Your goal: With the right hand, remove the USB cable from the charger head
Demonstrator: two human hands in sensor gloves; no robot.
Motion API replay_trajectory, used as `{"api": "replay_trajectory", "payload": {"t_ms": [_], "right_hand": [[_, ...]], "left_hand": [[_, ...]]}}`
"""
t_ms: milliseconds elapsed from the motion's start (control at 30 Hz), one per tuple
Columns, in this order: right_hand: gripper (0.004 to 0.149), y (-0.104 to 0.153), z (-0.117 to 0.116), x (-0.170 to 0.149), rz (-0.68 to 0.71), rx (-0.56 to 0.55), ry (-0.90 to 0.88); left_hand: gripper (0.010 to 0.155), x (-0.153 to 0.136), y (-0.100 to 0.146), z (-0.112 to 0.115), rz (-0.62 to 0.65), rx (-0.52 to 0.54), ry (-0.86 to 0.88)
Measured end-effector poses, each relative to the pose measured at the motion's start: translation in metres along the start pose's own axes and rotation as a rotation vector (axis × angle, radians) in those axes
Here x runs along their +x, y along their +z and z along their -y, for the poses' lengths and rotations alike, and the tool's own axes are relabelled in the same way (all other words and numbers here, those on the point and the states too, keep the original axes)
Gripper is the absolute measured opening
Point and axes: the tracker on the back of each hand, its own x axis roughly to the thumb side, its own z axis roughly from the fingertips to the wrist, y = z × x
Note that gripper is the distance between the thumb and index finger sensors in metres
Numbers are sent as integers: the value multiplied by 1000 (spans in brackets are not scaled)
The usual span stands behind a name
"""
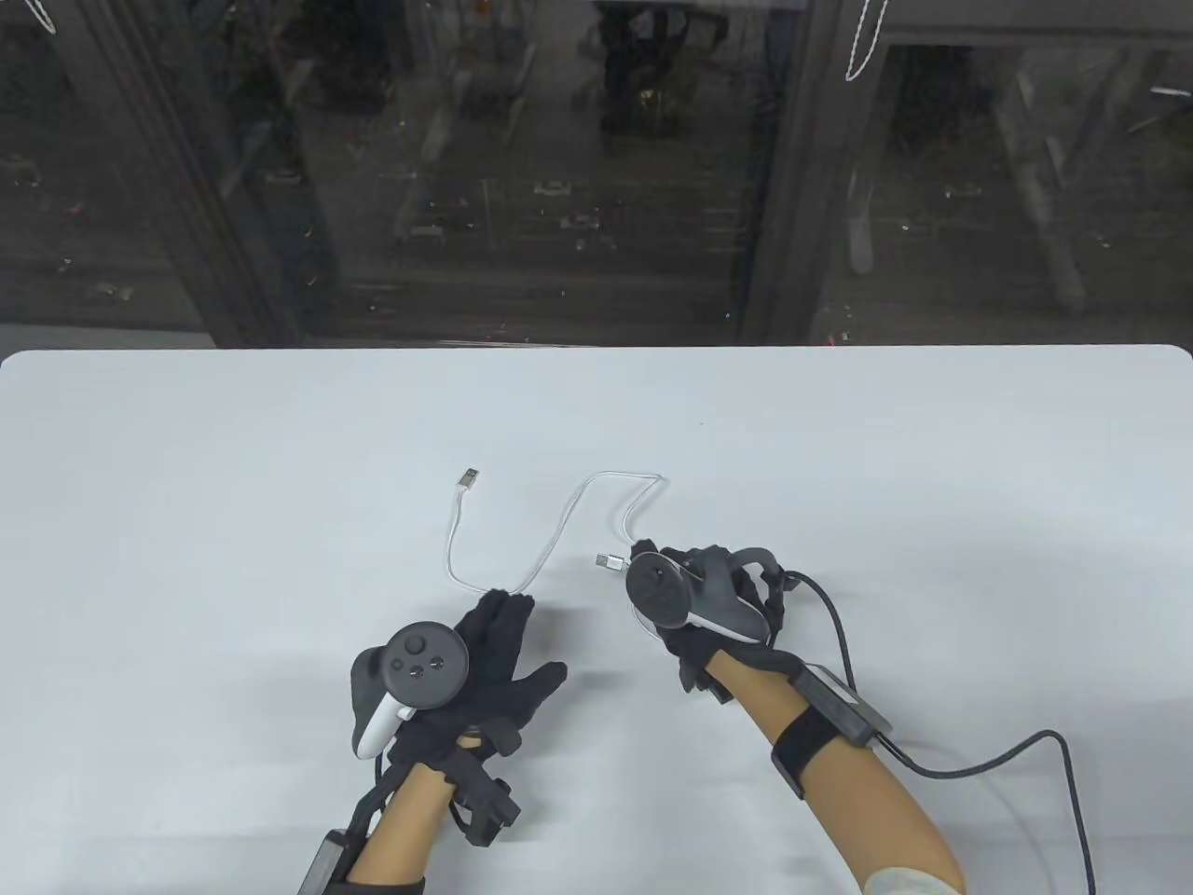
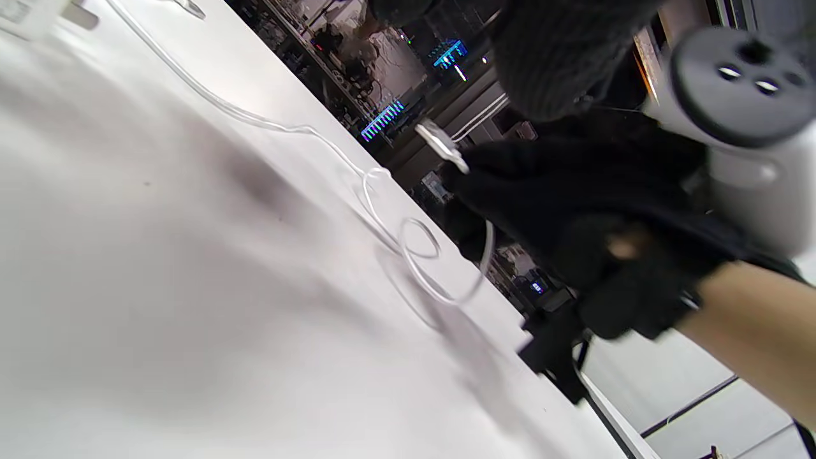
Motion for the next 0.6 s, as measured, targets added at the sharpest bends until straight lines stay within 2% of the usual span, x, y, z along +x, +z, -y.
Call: {"api": "replay_trajectory", "payload": {"t_ms": [200, 367, 467, 600], "right_hand": [[43, -25, -26, 6, -74, 46, 123], [47, -31, -47, 6, -189, 165, 191], [51, -31, -43, 2, -209, 192, 128], [57, -25, -21, -11, -275, 187, -30]], "left_hand": [[83, 1, 0, 1, 1, -18, 4], [82, 3, 0, 2, 9, -30, -18], [82, 3, -1, 3, 13, -42, -24], [83, 2, -2, 7, 23, -68, 29]]}}
